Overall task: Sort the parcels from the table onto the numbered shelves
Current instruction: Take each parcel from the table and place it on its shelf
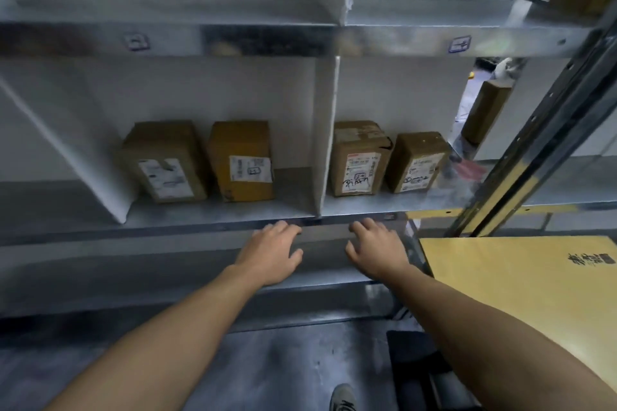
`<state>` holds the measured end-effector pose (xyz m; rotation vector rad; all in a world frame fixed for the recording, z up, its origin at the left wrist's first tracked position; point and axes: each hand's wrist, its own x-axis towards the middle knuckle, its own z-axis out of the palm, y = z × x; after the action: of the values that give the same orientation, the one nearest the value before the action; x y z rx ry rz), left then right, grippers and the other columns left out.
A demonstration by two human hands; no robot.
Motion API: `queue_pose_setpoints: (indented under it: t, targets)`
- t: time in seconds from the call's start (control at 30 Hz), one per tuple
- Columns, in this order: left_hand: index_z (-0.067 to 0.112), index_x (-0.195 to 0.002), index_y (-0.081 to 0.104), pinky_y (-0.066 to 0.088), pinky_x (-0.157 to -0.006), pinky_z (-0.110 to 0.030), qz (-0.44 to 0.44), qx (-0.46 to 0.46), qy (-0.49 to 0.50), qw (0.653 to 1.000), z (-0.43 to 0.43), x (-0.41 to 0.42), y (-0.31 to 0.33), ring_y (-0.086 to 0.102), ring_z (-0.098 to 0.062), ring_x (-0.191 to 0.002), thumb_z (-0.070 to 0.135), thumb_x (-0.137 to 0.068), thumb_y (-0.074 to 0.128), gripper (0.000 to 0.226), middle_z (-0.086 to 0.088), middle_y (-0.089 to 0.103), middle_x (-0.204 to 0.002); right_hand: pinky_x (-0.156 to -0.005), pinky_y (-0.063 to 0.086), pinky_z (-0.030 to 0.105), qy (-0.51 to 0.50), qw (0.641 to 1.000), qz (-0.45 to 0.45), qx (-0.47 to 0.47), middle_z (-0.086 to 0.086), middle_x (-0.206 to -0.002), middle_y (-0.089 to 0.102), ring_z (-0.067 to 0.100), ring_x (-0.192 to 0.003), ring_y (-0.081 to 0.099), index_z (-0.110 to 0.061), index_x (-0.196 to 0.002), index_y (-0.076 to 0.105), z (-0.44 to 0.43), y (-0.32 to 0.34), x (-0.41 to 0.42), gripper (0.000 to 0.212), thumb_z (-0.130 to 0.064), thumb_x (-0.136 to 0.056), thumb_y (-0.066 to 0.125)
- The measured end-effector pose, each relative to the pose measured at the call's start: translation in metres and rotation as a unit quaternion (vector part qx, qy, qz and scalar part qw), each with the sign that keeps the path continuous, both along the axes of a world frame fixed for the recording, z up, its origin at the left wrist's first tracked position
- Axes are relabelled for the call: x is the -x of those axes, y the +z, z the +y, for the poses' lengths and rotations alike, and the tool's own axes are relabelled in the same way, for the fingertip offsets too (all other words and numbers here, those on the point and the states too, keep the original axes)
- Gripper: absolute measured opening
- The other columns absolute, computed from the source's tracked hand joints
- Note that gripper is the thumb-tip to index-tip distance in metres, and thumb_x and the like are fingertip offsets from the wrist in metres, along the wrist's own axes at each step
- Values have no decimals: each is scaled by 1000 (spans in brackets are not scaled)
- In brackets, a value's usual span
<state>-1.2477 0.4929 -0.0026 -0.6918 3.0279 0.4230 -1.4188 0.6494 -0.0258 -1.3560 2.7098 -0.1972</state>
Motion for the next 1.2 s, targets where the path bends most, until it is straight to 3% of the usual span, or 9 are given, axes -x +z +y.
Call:
queue_pose_setpoints:
  t: [0.17, 0.37, 0.7, 1.1, 1.2]
  targets:
    - [23, -141, 40, 37, -103, -38, -27, 36, 120, 992, -35, -137, -6, 45, -22, -125, 42, -98, 43, 48, -1, 47, -140, -100, 38, 41, 117, 993, 8, -29, 9, -135, 52, 32, -124, 49, -20, -135, 49, -65, 1, -117, 45, -45, -97, 43]
    - [24, -137, 44, 37, -97, -37, -69, 62, 271, 958, -55, -297, -17, 47, -24, -120, 44, -95, 43, 47, -1, 50, -134, -104, 37, 46, 243, 967, 1, -70, 12, -137, 49, 34, -127, 47, -18, -135, 45, -139, 1, -245, 47, -47, -98, 41]
    - [25, -139, 46, 34, -103, -36, -76, 30, 513, 854, -65, -521, -23, 46, -25, -125, 46, -92, 43, 51, -1, 52, -136, -109, 33, 46, 481, 871, 16, -96, 9, -145, 47, 32, -133, 43, -20, -142, 42, -255, 1, -453, 52, -49, -99, 39]
    - [19, -136, 47, 43, -95, -39, -109, 24, 645, 756, -149, -696, -19, 52, -27, -114, 45, -95, 41, 48, -5, 55, -129, -107, 36, 48, 644, 760, 29, -87, 11, -140, 50, 34, -127, 47, -19, -142, 43, -422, 1, -660, 52, -50, -100, 37]
    - [21, -138, 46, 42, -97, -39, -101, 28, 676, 729, -176, -730, -15, 51, -26, -118, 44, -95, 44, 49, -5, 52, -136, -104, 38, 48, 676, 733, 32, -74, 11, -139, 51, 35, -125, 48, -19, -140, 44, -463, 11, -706, 52, -50, -99, 38]
